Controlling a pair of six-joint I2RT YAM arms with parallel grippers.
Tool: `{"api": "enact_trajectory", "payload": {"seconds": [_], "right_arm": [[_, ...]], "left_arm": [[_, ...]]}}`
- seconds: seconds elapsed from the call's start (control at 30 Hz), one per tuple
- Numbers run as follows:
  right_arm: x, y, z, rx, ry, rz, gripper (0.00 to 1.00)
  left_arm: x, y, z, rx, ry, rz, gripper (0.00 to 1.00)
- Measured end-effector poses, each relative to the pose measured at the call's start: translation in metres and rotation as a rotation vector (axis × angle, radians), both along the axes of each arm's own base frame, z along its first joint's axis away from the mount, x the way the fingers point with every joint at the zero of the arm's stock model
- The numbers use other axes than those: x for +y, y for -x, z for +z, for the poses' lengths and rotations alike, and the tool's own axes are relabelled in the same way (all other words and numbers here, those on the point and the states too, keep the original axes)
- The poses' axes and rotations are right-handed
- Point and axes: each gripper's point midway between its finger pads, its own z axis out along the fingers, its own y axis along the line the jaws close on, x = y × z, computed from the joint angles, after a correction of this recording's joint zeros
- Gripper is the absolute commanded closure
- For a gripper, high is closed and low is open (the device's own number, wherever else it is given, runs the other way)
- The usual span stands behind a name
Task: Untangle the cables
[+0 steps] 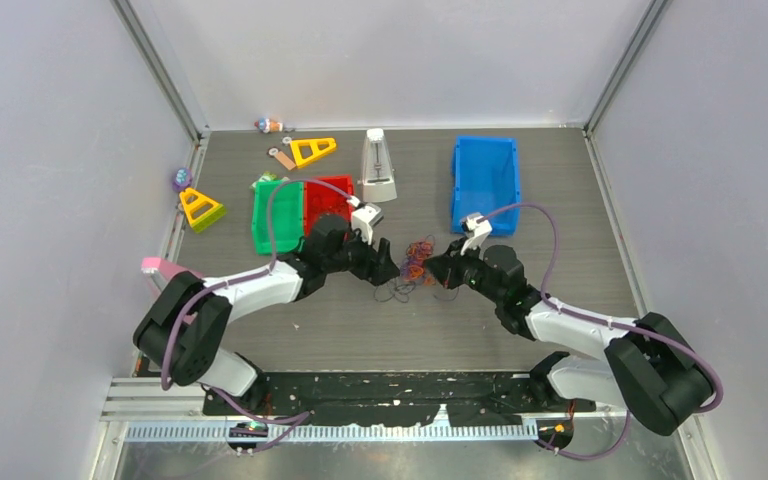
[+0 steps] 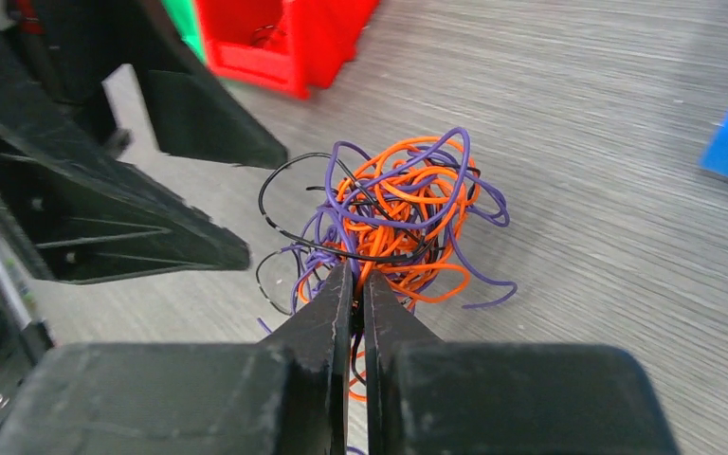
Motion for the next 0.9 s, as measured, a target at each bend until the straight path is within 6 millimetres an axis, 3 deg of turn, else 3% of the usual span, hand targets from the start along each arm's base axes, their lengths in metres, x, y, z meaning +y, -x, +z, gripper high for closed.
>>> {"api": "enact_trajectory", "payload": {"seconds": [0.3,0.33,0.4,0.43,0.5,0.57,0.9], "right_arm": [[0.028,0.018,0.021,-0.049,-0.104,0.188,0.94],[0.030,0.020,0.023,-0.054,-0.114,0.203,0.94],[0.032,0.023,0.026,-0.063,-0.125,0.224,0.83],[0.033,0.024,0.027,-0.066,-0.130,0.230,0.62],[0.034,0.025,0.028,-0.061,-0.139,0.232,0.38],[0.033,0.024,0.029,-0.069,-0.139,0.228,0.33],[0.013,0.009,0.027,-0.078,-0.094,0.080,0.34]], "left_arm": [[-0.019,0.013,-0.011,0.056,0.020,-0.098,0.32],[-0.021,0.014,-0.012,0.060,0.021,-0.106,0.46],[-0.028,0.016,-0.012,0.074,0.028,-0.124,0.87],[-0.031,0.016,-0.012,0.082,0.032,-0.132,1.00],[-0.035,0.016,-0.012,0.083,0.031,-0.147,1.00],[-0.036,0.016,-0.012,0.077,0.028,-0.154,1.00],[-0.039,0.022,-0.010,0.081,0.041,-0.194,1.00]]}}
